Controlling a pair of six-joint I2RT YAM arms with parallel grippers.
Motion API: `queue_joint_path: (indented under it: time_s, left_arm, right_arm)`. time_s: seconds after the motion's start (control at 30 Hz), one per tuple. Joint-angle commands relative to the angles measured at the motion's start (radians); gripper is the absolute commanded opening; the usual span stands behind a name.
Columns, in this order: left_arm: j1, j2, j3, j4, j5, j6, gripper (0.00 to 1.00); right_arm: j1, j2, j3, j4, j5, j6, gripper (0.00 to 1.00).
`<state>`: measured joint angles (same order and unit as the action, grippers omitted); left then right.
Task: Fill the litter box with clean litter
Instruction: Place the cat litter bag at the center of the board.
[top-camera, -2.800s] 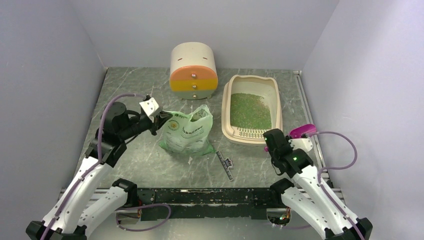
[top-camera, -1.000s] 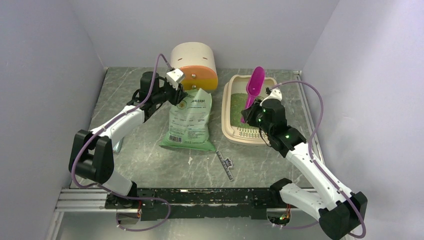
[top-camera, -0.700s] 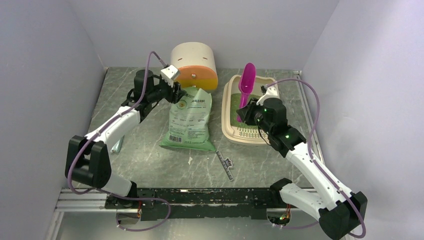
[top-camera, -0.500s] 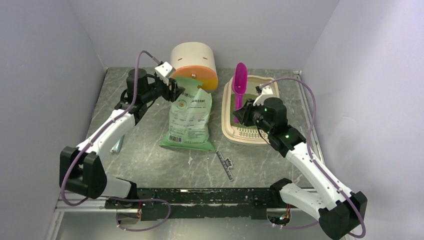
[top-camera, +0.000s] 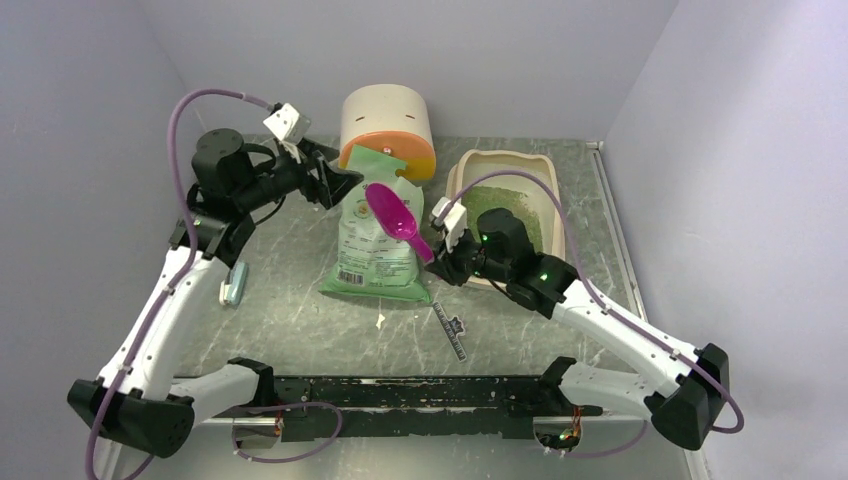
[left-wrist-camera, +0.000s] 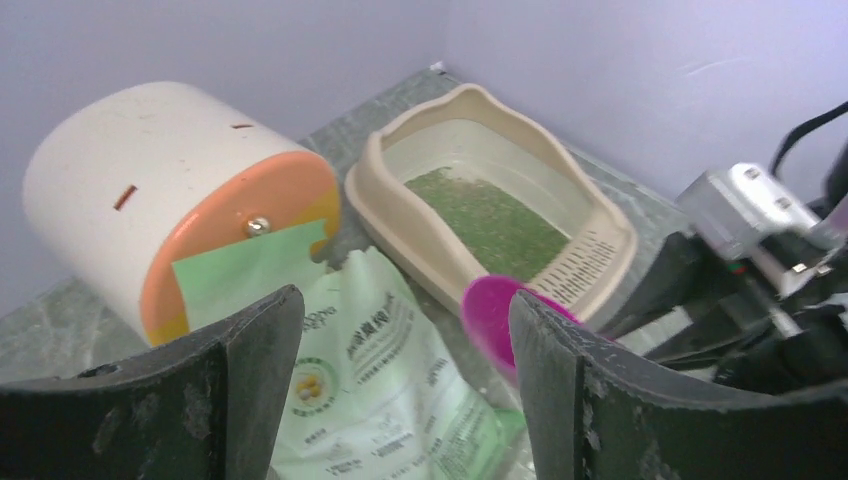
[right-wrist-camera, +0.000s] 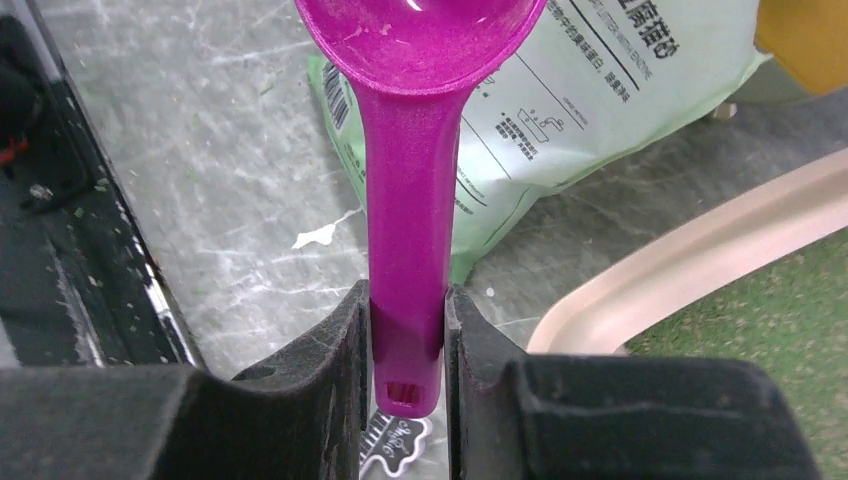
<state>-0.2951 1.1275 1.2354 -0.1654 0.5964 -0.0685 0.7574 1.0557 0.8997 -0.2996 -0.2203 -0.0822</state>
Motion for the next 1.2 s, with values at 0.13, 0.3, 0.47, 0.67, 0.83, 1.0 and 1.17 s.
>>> queue_joint_path:
  time_s: [0.13, 0.3, 0.47, 0.67, 0.83, 1.0, 1.17]
  left_arm:
    - [0.007, -0.069, 0.048, -0.327, 0.158, -0.090, 0.77]
    - [0.006, -0.071, 0.022, -0.392, 0.185, -0.102, 0.73]
    - [0.005, -0.045, 0.009, -0.364, 0.252, -0.138, 0.62]
    - [0.004, -0.028, 0.017, -0.403, 0.242, -0.120, 0.59]
    - [-0.016, -0.023, -0.026, -0.304, 0.246, -0.209, 0.53]
    - [-0.049, -0.004, -0.028, -0.331, 0.178, -0.194, 0.37]
    - [-0.069, -0.001, -0.040, -0.355, 0.144, -0.146, 0.15]
  right_arm:
    - [0.134, 0.002, 0.057, -0.056, 0.279, -0.313, 0.00]
    - [0.195, -0.024, 0.038, -0.029, 0.345, -0.414, 0.00]
    - [0.224, -0.043, 0.027, 0.002, 0.382, -0.454, 0.00]
    - [0.243, -0.043, 0.037, -0.007, 0.401, -0.483, 0.00]
    - [0.255, -0.042, 0.039, 0.002, 0.409, -0.492, 0.00]
    - [0.263, -0.038, 0.044, 0.019, 0.399, -0.485, 0.00]
    - [0.264, -0.058, 0.039, 0.065, 0.385, -0.469, 0.01]
